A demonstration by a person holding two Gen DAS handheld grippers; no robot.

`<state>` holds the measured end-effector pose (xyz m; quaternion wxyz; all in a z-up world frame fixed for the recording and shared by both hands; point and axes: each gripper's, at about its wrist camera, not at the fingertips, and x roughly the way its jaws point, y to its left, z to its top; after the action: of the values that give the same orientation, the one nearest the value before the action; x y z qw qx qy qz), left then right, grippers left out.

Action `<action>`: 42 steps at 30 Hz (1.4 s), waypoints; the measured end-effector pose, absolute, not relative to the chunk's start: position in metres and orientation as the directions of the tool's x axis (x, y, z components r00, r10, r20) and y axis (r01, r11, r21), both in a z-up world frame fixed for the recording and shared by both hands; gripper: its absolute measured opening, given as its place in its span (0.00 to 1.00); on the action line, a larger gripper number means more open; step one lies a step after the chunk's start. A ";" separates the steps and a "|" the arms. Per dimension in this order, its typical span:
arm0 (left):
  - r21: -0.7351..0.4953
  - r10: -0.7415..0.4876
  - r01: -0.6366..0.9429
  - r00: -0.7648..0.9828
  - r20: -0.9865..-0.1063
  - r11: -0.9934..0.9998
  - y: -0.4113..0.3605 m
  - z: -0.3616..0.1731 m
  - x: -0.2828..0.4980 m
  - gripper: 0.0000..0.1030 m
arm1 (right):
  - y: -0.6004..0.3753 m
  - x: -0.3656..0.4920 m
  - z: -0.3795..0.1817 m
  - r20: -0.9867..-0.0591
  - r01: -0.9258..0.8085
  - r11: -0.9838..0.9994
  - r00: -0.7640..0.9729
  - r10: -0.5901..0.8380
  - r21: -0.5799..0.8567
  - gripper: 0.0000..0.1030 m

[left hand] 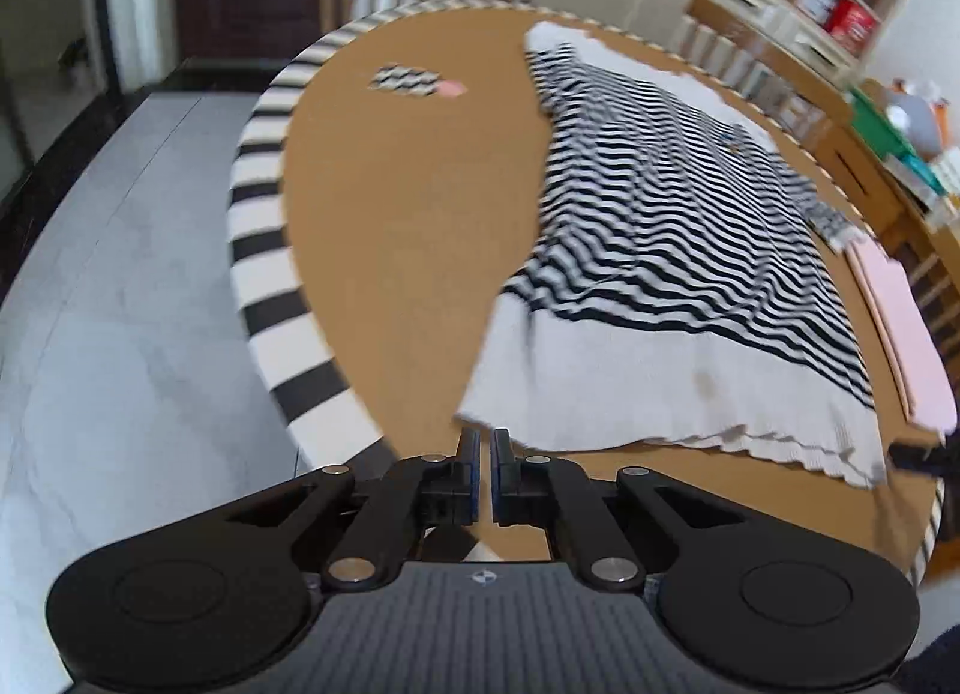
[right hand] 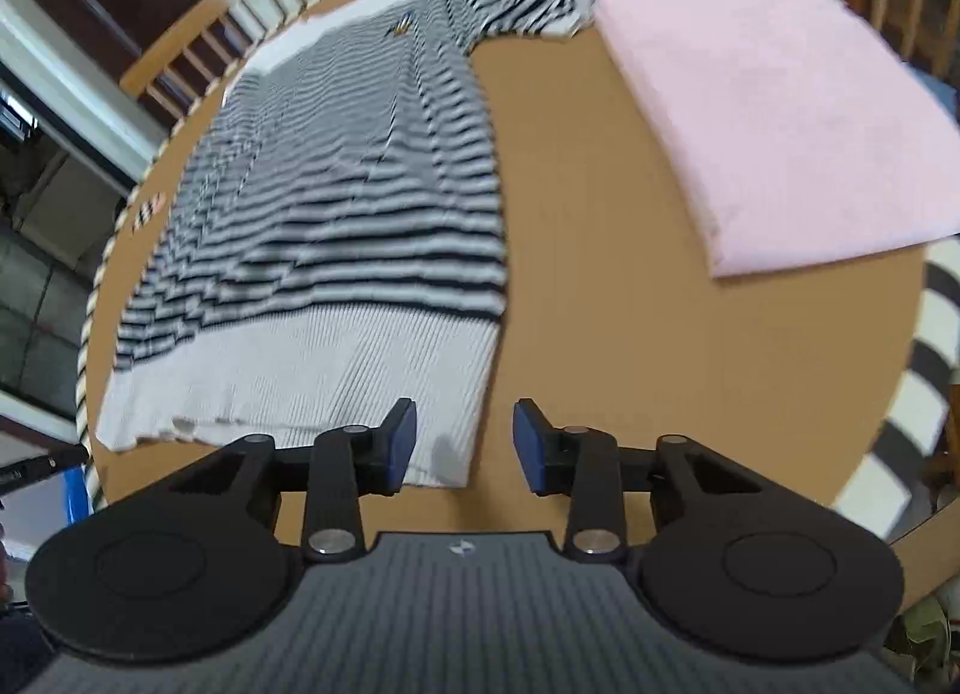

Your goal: Fold clothes

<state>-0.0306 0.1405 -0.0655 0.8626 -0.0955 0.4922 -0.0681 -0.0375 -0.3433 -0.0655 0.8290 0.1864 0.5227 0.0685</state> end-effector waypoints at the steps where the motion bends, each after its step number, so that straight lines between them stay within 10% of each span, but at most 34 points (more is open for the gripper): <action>1: -0.233 -0.208 0.017 0.521 -0.828 0.972 0.140 -0.065 -0.030 0.04 | -0.337 -0.038 -0.067 -0.842 0.060 0.925 0.439 0.313 0.375 0.17; 12: -0.176 -0.184 0.070 0.563 -0.805 0.982 0.101 -0.065 0.001 0.59 | -0.364 -0.054 -0.020 -0.832 0.019 0.960 0.504 0.231 0.278 0.05; 15: -0.171 -0.207 0.116 0.554 -0.806 0.978 0.083 -0.067 0.005 0.61 | -0.383 -0.057 0.000 -0.792 0.061 0.942 0.560 0.242 0.330 0.05; 19: -0.262 -0.308 0.161 0.527 -0.792 0.951 0.058 -0.073 0.010 0.54 | -0.388 -0.055 0.001 -0.766 0.068 0.884 0.534 0.359 0.462 0.05; 22: -0.178 -0.239 0.165 0.519 -0.821 0.970 0.045 -0.082 0.013 0.03 | -0.380 -0.056 -0.010 -0.831 0.045 0.949 0.497 0.251 0.313 0.05; 28: -0.115 -0.173 0.142 0.508 -0.844 0.983 0.059 -0.082 0.002 0.04 | -0.379 -0.062 -0.036 -0.876 0.033 0.973 0.442 0.191 0.228 0.03; 36: -0.211 -0.222 0.080 0.513 -0.829 0.974 0.077 -0.057 -0.006 0.58 | -0.375 -0.061 -0.043 -0.922 0.004 0.990 0.363 0.132 0.144 0.14; 42: -0.209 -0.191 0.042 0.613 -0.767 0.977 0.105 -0.031 0.041 0.70 | -0.369 -0.028 0.004 -0.824 -0.010 0.990 0.554 0.122 0.140 0.35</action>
<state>0.0410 0.1050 -0.0305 0.8940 -0.0855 0.4350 -0.0650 -0.0278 -0.3688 0.0044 0.8793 0.0596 0.4709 0.0375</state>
